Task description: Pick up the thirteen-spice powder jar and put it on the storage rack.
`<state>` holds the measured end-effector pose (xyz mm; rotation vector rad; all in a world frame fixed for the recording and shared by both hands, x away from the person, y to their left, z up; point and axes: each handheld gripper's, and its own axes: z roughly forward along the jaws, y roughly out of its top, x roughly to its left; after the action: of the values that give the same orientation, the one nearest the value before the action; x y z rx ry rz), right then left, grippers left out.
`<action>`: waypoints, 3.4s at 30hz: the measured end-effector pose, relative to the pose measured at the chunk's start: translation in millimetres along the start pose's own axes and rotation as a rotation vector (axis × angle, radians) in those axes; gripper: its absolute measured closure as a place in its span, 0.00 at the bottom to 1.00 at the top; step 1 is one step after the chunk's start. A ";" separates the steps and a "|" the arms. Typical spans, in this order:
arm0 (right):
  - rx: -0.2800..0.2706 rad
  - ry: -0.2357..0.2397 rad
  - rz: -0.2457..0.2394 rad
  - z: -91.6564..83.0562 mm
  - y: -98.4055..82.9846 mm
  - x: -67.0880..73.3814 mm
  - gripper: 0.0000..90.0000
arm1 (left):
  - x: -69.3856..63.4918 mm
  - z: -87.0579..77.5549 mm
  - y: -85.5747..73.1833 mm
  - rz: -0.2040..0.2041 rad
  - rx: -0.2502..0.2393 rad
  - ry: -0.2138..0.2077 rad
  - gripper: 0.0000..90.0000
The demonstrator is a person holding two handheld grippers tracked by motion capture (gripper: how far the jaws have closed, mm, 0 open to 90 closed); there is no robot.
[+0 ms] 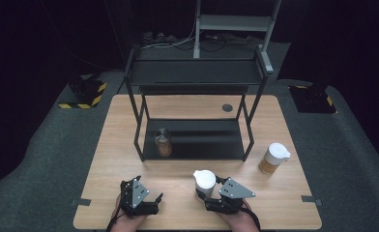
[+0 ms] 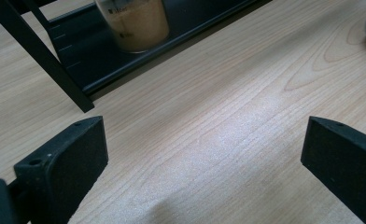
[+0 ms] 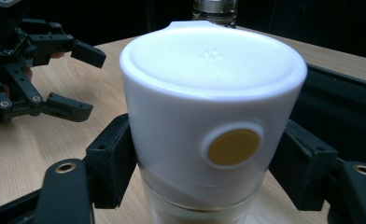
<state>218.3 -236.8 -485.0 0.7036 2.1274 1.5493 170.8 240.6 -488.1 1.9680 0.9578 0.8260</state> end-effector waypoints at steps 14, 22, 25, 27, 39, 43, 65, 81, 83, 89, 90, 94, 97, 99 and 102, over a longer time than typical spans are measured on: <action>-0.013 -0.007 -0.015 -0.7 -3.2 1.9 0.33 | -0.2 0.2 0.0 0.005 0.000 -0.002 0.01; -0.010 -0.024 -0.008 -0.2 -1.1 5.5 0.34 | 0.4 0.0 -0.2 0.006 -0.002 -0.006 0.01; -0.012 -0.027 -0.004 -0.2 -0.3 5.6 0.34 | 0.2 -0.1 -0.3 0.009 -0.002 -0.006 0.01; -0.011 -0.032 -0.003 0.0 2.6 5.0 0.33 | 0.5 0.0 0.2 0.010 0.000 -0.007 0.01; -0.015 -0.055 0.012 4.0 10.8 1.3 0.33 | 1.2 -0.2 -0.2 0.009 -0.002 -0.011 0.01; -0.020 -0.061 0.010 4.6 15.0 -0.9 0.34 | 1.4 -0.2 -0.4 0.007 -0.003 -0.012 0.01; -0.036 -0.089 0.018 17.5 36.2 -10.1 0.34 | 1.4 -0.7 -1.1 0.010 -0.007 -0.012 0.01; -0.047 -0.115 0.005 31.3 50.0 -12.7 0.33 | 4.6 -2.3 1.4 0.052 0.007 -0.009 0.01; -0.048 -0.118 0.002 33.7 52.2 -13.2 0.34 | 4.3 -2.2 1.4 0.053 0.007 -0.008 0.01; -0.048 -0.123 0.000 39.6 57.1 -14.9 0.34 | 5.3 -3.3 3.0 0.075 0.016 -0.006 0.01; -0.048 -0.124 -0.001 40.3 57.7 -15.2 0.34 | 2.9 -1.5 -1.5 0.021 -0.009 -0.018 0.01; -0.048 -0.129 -0.006 44.3 60.6 -15.7 0.34 | 2.4 -1.1 -2.2 0.012 -0.013 -0.020 0.01; -0.048 -0.135 -0.008 48.0 62.9 -16.1 0.34 | 2.3 -1.0 -2.1 0.015 -0.012 -0.021 0.01; -0.047 -0.137 -0.007 50.5 64.0 -16.7 0.34 | 2.1 -1.2 -2.4 0.015 -0.014 -0.020 0.01; -0.047 -0.138 -0.007 54.0 64.9 -18.1 0.34 | 2.4 -1.2 -2.5 0.013 -0.014 -0.020 0.01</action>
<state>274.9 -191.3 -438.3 0.7627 1.9844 1.4971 170.2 244.0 -489.1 1.9683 0.9261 0.8163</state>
